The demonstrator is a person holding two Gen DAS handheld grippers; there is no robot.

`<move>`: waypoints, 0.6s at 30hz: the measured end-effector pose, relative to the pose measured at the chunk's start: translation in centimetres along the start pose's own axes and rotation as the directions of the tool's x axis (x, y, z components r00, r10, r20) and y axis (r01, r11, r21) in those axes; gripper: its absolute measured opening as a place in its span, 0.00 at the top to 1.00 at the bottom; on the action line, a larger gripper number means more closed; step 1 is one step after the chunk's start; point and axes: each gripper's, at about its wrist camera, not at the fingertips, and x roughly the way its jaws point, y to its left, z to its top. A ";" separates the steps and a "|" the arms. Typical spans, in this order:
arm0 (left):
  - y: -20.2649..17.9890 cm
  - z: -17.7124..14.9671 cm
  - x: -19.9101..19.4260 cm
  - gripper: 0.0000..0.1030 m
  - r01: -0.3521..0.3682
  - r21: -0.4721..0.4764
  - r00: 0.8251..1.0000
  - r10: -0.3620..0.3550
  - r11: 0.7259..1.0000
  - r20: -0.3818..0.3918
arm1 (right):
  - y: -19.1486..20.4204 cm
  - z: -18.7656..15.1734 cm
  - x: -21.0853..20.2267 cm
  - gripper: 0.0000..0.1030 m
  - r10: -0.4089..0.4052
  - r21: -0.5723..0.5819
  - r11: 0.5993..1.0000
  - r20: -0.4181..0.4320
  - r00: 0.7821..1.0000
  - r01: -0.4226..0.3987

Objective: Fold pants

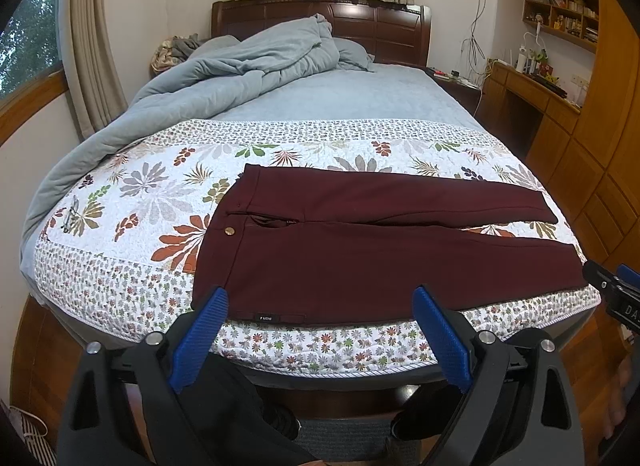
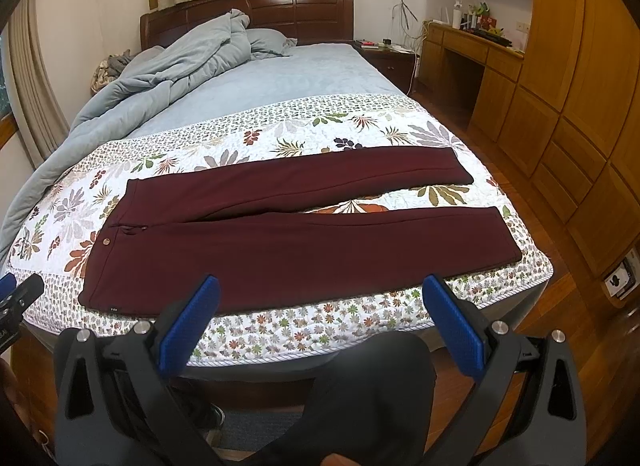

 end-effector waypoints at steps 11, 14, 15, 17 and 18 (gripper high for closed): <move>0.0 0.0 0.0 0.09 -0.002 0.001 1.000 0.002 1.000 0.000 | 0.0 -0.1 0.3 0.02 0.000 0.000 1.000 -0.005 1.000 0.000; 0.0 0.0 0.1 0.09 -0.001 -0.001 1.000 0.001 1.000 0.000 | 0.0 -0.3 0.5 0.02 -0.002 0.001 1.000 -0.009 1.000 0.002; 0.0 0.0 0.1 0.09 -0.002 0.000 1.000 0.002 1.000 -0.002 | -0.1 -0.4 0.6 0.02 -0.002 0.002 1.000 -0.011 1.000 0.002; 0.0 -0.1 0.2 0.09 -0.002 -0.001 1.000 0.002 1.000 -0.003 | -0.1 -0.5 0.7 0.02 -0.004 0.002 1.000 -0.014 1.000 0.004; 0.0 -0.2 0.2 0.09 -0.001 -0.001 1.000 0.001 1.000 -0.002 | -0.1 -0.5 0.7 0.02 -0.003 0.003 1.000 -0.014 1.000 0.003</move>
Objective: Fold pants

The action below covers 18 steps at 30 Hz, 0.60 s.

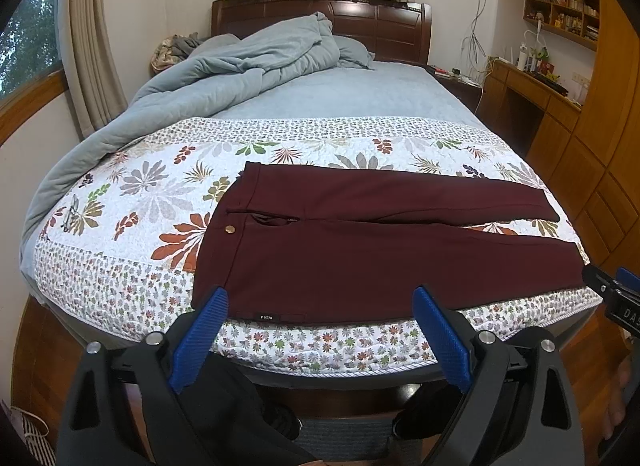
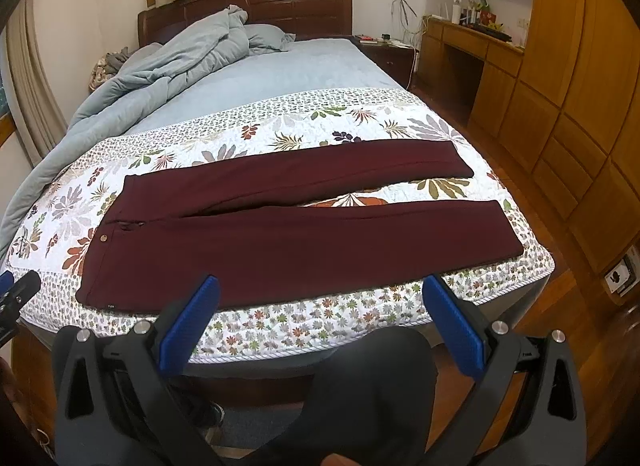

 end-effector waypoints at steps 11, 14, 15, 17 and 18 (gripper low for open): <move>0.0 -0.2 1.1 0.09 0.010 0.023 1.000 -0.010 1.000 -0.025 | 0.4 0.2 0.6 0.02 -0.012 -0.017 1.000 -0.010 1.000 0.012; 0.6 -0.1 2.2 0.09 0.043 0.018 0.997 -0.042 0.999 -0.058 | 0.6 0.4 0.7 0.02 -0.024 -0.030 0.999 -0.002 1.000 0.024; 0.8 -0.1 2.5 0.09 0.042 0.021 0.998 -0.041 0.999 -0.050 | 0.7 0.5 0.7 0.02 -0.035 -0.036 0.999 0.005 0.999 0.035; 1.0 -0.2 2.9 0.09 0.043 0.056 0.999 -0.042 0.997 -0.022 | 0.8 0.6 0.8 0.02 -0.050 -0.047 0.998 0.015 0.999 0.050; 1.0 -0.1 3.2 0.09 0.051 0.073 0.999 -0.050 0.996 -0.013 | 0.8 0.7 1.0 0.02 -0.059 -0.054 0.997 0.020 0.998 0.060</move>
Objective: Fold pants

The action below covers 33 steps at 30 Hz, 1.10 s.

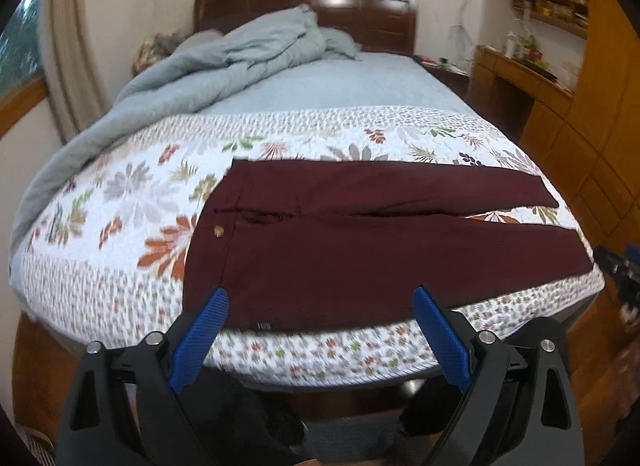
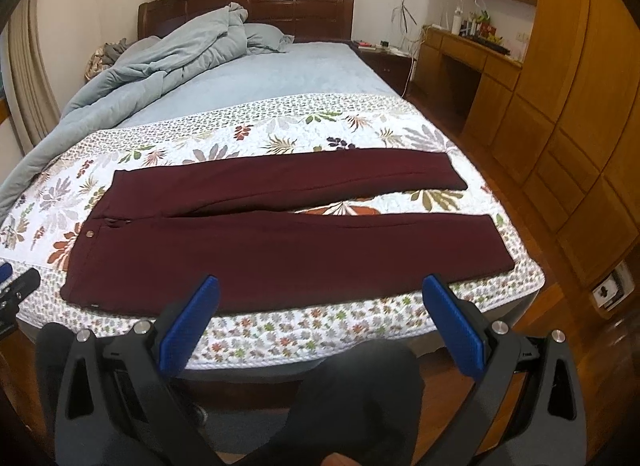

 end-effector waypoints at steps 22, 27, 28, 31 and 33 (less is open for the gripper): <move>18.1 16.4 27.0 0.09 0.115 -0.035 0.956 -0.120 0.993 -0.266 | -4.4 7.7 20.0 0.02 0.247 -0.157 0.945 -0.240 0.939 -0.288; 24.2 18.9 35.9 0.09 0.135 -0.160 0.925 -0.182 0.978 -0.334 | -8.3 10.0 27.1 0.02 0.362 0.063 0.930 -0.337 0.869 -0.362; 24.8 19.0 37.3 0.09 0.186 -0.191 0.911 -0.242 0.964 -0.335 | -8.9 10.2 27.9 0.02 0.381 0.099 0.924 -0.336 0.861 -0.370; 24.9 18.7 40.8 0.09 0.280 -0.233 0.863 -0.350 0.931 -0.363 | -10.2 10.4 29.9 0.02 0.446 0.168 0.895 -0.346 0.825 -0.413; 24.0 18.3 42.6 0.09 0.317 -0.220 0.834 -0.382 0.922 -0.399 | -11.2 10.8 30.9 0.02 0.526 0.228 0.850 -0.349 0.775 -0.474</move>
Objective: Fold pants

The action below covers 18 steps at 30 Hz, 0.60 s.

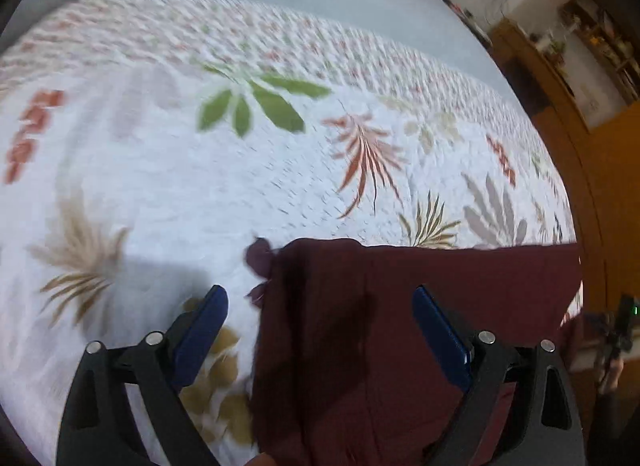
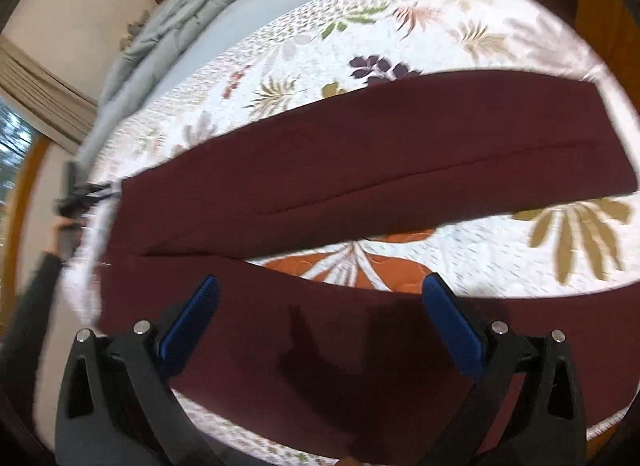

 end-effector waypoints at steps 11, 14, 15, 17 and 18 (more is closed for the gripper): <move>-1.7 0.6 3.4 0.09 0.065 0.110 0.990 -0.050 0.992 -0.132 | -16.7 10.1 -7.2 0.02 0.138 0.191 0.972 0.012 0.990 -0.137; -2.1 0.4 3.9 0.09 0.025 0.141 0.990 -0.006 0.990 -0.138 | -21.6 12.5 -7.8 0.02 0.050 0.248 0.967 0.004 0.999 -0.049; -2.3 0.4 4.0 0.09 0.011 0.145 0.990 0.009 0.989 -0.140 | -22.9 13.2 -7.8 0.02 0.030 0.259 0.965 0.005 1.000 -0.030; -2.4 0.5 4.1 0.09 -0.001 0.144 0.989 0.022 0.990 -0.145 | -24.7 14.0 -6.9 0.02 0.028 0.254 0.967 -0.008 1.000 -0.025; -2.4 0.6 4.2 0.09 -0.003 0.133 0.988 0.024 0.991 -0.150 | -25.2 14.5 -6.2 0.02 0.026 0.236 0.972 -0.024 0.999 -0.020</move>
